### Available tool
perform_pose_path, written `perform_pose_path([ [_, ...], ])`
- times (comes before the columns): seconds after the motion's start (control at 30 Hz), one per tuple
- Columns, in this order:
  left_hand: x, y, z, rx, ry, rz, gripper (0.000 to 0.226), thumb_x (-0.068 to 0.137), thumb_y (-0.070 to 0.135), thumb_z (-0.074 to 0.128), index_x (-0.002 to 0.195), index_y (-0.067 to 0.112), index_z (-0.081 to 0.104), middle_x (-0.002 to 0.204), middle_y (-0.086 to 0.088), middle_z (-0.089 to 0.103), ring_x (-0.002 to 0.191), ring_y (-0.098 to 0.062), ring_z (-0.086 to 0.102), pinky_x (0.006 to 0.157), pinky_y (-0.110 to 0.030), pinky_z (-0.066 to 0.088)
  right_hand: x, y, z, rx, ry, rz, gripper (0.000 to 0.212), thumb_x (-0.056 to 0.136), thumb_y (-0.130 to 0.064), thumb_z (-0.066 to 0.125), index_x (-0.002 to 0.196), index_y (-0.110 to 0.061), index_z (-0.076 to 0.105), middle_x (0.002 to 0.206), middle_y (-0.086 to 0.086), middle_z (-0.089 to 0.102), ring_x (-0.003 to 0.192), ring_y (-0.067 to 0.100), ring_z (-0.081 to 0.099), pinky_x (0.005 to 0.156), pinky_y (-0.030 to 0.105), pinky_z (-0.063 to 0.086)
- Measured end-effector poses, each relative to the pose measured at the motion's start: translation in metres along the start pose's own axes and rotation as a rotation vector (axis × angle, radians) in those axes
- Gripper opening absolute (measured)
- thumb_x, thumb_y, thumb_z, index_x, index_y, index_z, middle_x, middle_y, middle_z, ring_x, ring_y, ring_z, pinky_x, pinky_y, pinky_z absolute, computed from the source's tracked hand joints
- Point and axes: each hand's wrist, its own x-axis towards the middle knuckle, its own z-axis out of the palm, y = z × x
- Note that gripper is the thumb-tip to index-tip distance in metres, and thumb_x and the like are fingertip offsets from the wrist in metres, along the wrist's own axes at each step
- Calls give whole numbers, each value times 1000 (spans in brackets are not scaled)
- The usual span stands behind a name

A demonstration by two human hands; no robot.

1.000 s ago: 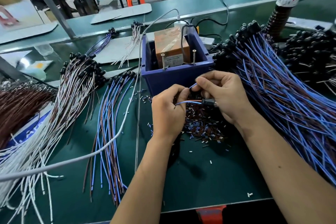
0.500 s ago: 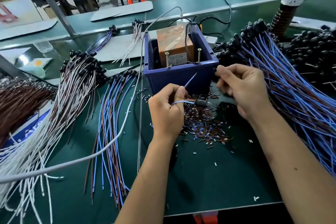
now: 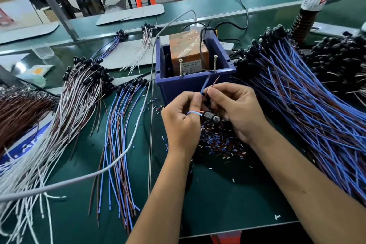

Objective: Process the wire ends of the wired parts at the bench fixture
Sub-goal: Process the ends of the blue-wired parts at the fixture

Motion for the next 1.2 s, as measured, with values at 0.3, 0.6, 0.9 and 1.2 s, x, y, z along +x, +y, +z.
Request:
perform_pose_path([
  [0.3, 6, -8, 0, 187, 395, 225, 15, 106, 20, 58, 114, 11, 67, 72, 11, 71, 65, -10, 70, 61, -31, 54, 4, 1, -1, -303, 227, -211, 11, 103, -15, 62, 94, -11, 66, 75, 6, 73, 47, 12, 53, 49, 23, 43],
  [0.6, 7, -7, 0, 145, 417, 223, 20, 104, 15, 58, 116, 8, 73, 75, 11, 70, 68, -13, 71, 65, -43, 59, 2, -2, 7, -583, 390, -499, 8, 99, -15, 67, 95, -15, 74, 72, -9, 71, 65, 9, 71, 65, 18, 53],
  [0.9, 2, 9, 4, 49, 406, 76, 26, 97, 7, 56, 106, 27, 71, 72, 8, 65, 67, -11, 64, 65, -21, 51, -1, -5, 5, -605, 362, -491, 12, 100, -9, 65, 99, -4, 75, 73, 2, 72, 67, 10, 71, 66, 23, 55],
  [1.2, 2, 10, 0, 148, 445, 184, 19, 102, 5, 56, 110, 6, 73, 72, 3, 66, 65, -9, 65, 63, -33, 55, -1, -5, 5, -602, 368, -491, 9, 101, -13, 65, 98, -13, 74, 75, -3, 72, 68, 10, 71, 65, 21, 54],
])
